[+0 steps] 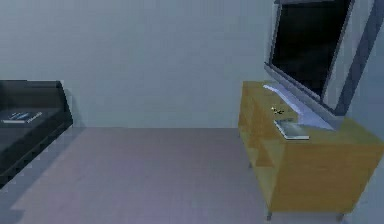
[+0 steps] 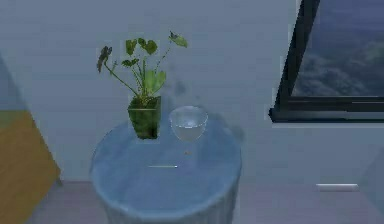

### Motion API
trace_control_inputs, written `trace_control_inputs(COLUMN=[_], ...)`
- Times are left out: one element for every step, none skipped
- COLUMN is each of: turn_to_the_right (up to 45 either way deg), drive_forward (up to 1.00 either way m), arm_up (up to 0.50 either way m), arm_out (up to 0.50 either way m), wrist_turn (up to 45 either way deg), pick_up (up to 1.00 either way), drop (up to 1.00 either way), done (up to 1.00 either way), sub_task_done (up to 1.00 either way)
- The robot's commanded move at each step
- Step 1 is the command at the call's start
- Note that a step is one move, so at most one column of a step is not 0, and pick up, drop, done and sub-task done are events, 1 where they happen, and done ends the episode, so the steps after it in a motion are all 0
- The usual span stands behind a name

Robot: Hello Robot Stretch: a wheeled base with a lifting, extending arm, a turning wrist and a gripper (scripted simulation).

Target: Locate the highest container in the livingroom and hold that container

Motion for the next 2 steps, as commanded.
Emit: trace_control_inputs(turn_to_the_right=[-45.0, -42.0], drive_forward=[0.0, 0.0], arm_up=[0.0, 0.0], arm_out=[0.0, 0.0], wrist_turn=[0.0, 0.0], pick_up=[0.0, 0.0], drop=[0.0, 0.0], done=[0.0, 0.0], sub_task_done=[0.0, 0.0])
